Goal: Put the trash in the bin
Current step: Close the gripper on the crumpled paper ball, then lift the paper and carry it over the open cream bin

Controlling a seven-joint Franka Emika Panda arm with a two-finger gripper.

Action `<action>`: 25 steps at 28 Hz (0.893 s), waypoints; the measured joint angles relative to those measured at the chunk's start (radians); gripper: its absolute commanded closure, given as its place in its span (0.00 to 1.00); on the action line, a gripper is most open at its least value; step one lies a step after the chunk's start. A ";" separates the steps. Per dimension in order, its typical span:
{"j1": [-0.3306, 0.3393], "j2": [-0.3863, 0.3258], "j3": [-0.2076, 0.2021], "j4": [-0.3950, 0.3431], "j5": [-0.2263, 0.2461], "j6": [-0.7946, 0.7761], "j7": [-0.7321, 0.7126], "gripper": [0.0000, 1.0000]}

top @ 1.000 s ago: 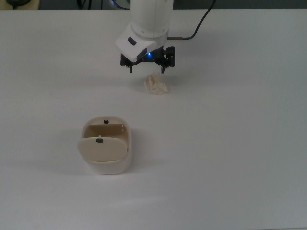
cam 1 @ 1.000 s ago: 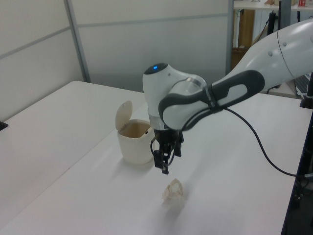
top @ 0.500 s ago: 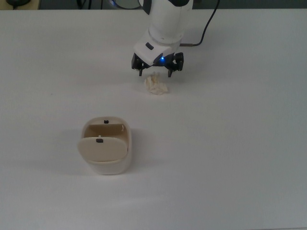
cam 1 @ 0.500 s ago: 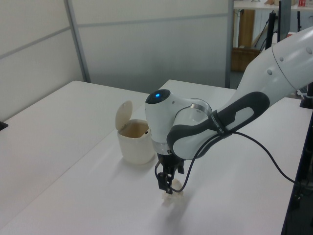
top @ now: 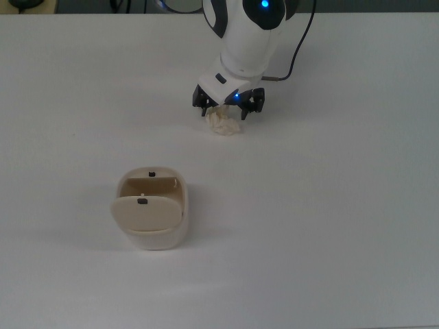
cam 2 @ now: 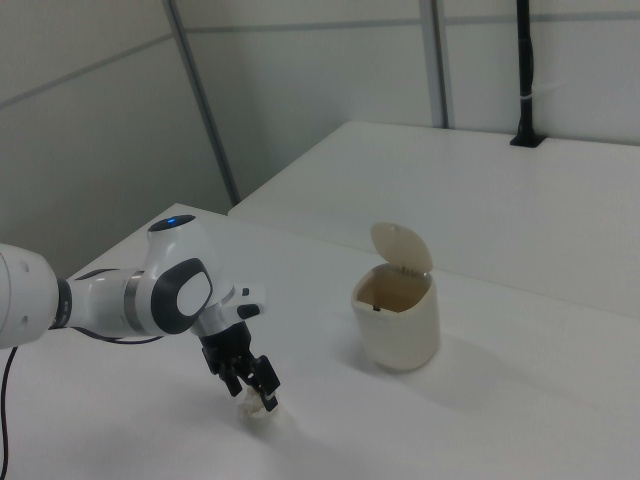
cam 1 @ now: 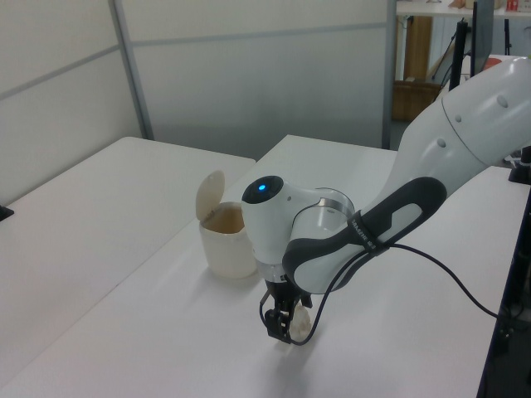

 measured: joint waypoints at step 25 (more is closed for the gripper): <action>0.009 0.028 -0.020 0.102 -0.016 0.012 0.070 1.00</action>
